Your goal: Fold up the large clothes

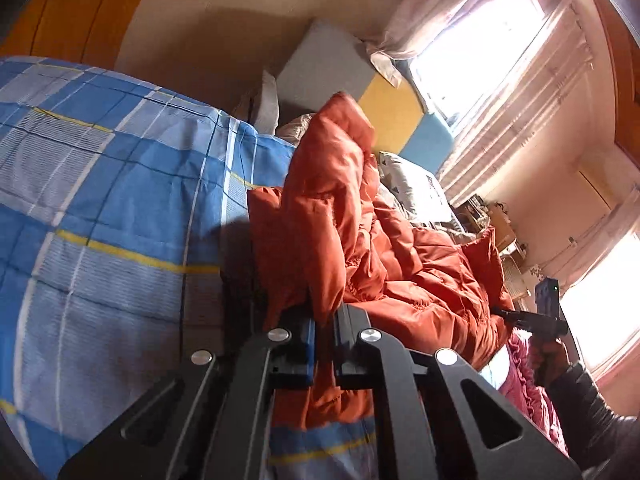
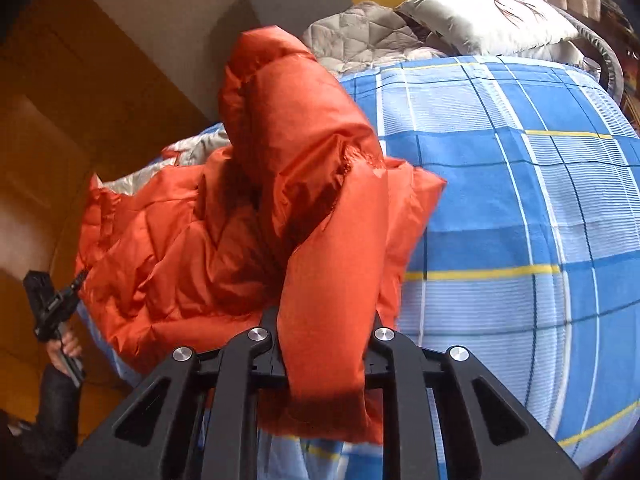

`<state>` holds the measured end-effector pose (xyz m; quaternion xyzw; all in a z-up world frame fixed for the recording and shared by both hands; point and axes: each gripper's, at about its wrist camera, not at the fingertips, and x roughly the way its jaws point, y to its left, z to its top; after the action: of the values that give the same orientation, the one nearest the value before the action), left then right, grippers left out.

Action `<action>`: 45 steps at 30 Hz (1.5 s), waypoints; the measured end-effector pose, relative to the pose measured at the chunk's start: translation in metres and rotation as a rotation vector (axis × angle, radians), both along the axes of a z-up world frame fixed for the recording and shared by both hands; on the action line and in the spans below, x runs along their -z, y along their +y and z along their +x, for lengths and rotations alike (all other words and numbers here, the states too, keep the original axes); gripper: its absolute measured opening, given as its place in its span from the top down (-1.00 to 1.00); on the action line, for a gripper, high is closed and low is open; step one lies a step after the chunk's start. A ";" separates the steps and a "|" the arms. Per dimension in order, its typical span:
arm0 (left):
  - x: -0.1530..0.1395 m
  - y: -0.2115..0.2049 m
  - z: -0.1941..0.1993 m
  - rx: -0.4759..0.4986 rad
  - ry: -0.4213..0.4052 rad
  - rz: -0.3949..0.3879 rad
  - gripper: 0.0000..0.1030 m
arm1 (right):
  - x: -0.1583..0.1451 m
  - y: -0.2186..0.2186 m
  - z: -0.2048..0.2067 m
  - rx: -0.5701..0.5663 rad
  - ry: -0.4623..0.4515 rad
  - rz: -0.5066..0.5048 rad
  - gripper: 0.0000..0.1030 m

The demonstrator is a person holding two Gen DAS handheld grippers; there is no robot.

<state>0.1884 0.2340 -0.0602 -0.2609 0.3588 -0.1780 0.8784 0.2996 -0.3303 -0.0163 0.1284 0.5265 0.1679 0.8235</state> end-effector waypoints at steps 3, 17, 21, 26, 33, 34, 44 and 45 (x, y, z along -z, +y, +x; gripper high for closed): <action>-0.001 0.004 -0.021 0.014 0.014 0.013 0.90 | -0.003 0.002 -0.016 -0.035 0.020 -0.018 0.67; 0.001 0.016 0.004 -0.099 0.025 0.082 0.05 | -0.001 0.016 -0.001 -0.003 -0.015 -0.138 0.38; -0.009 0.017 0.024 -0.104 0.001 0.107 -0.02 | -0.008 0.023 0.002 0.008 -0.067 -0.244 0.04; -0.017 -0.001 0.044 -0.046 -0.006 0.169 -0.07 | -0.026 0.035 0.011 0.019 -0.179 -0.321 -0.36; -0.017 -0.029 0.065 -0.007 -0.010 0.303 0.99 | -0.023 0.065 0.044 -0.034 -0.241 -0.418 -0.09; -0.018 -0.029 0.065 -0.015 -0.018 0.312 1.00 | -0.021 0.070 0.047 -0.048 -0.239 -0.442 0.13; -0.058 -0.004 0.061 -0.148 -0.137 0.282 1.00 | -0.049 0.076 0.040 -0.033 -0.347 -0.556 0.69; -0.058 -0.002 0.062 -0.131 -0.124 0.253 1.00 | -0.049 0.076 0.039 -0.038 -0.343 -0.564 0.69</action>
<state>0.2502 0.2316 -0.0026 -0.1592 0.3058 -0.0896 0.9344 0.3382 -0.2547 0.0324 -0.1446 0.4080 0.0499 0.9001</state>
